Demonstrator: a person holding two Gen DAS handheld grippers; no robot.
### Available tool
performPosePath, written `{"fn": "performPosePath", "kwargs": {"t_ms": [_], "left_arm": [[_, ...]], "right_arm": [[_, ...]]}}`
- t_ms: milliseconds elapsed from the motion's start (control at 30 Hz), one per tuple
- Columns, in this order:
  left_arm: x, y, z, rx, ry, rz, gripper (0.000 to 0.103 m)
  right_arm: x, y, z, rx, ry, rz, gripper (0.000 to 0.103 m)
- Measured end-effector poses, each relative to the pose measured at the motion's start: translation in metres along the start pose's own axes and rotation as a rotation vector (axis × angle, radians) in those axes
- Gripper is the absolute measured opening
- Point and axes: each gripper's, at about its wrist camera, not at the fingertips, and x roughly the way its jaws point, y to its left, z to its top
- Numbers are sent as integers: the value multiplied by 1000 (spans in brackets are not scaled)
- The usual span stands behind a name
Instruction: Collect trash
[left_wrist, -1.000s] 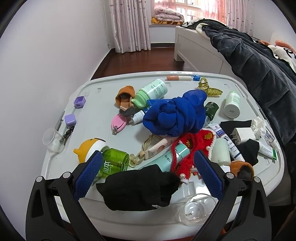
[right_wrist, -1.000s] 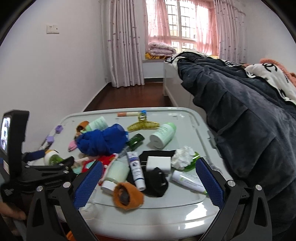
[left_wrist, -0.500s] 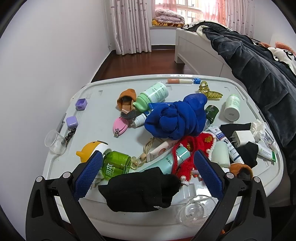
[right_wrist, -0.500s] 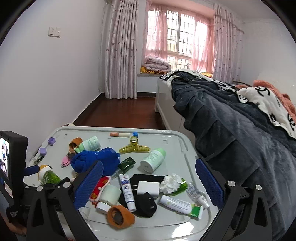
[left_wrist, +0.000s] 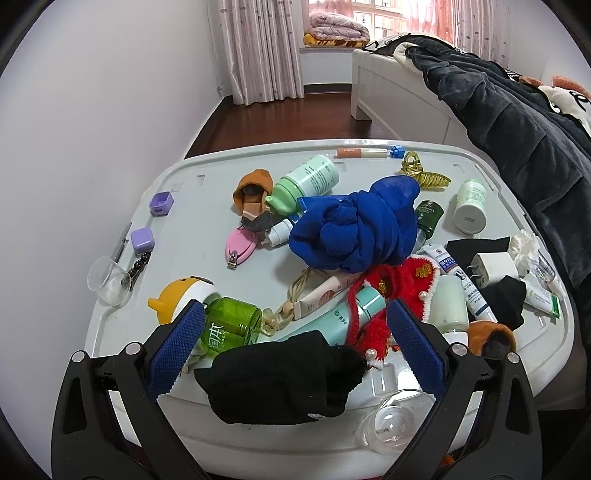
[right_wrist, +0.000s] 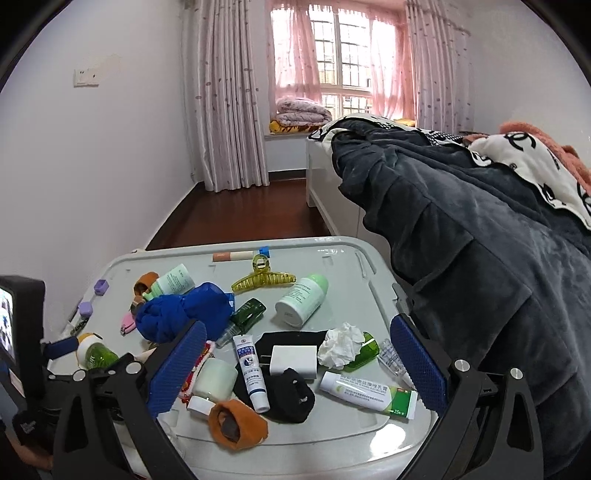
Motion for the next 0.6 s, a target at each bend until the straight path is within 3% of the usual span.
{"fn": "performPosePath", "kwargs": {"t_ms": [133,267,400,433,467,500,600], "left_arm": [[7,0,14,-15,-9,-54,96],[28,-15,45,-24,-9,-157,96],[75,-43,61,32,59,-128,95],[87,-48,62,51,82,-118,93],[101,-53,61,71,112,-99,83],[108,-53,61,74,126,-112,72],[112,-41,59,-1,114,-182,58]], "right_arm": [[-2,-6,2,22,-7,-9,99],[-3,-13,5,45,-9,13,99],[-6,-20,7,47,-19,0,99],[-8,-21,8,46,-24,-5,99],[-10,-24,9,44,-34,-16,99],[-11,-25,9,42,-40,-22,99],[-16,-29,10,25,-67,-48,99]]}}
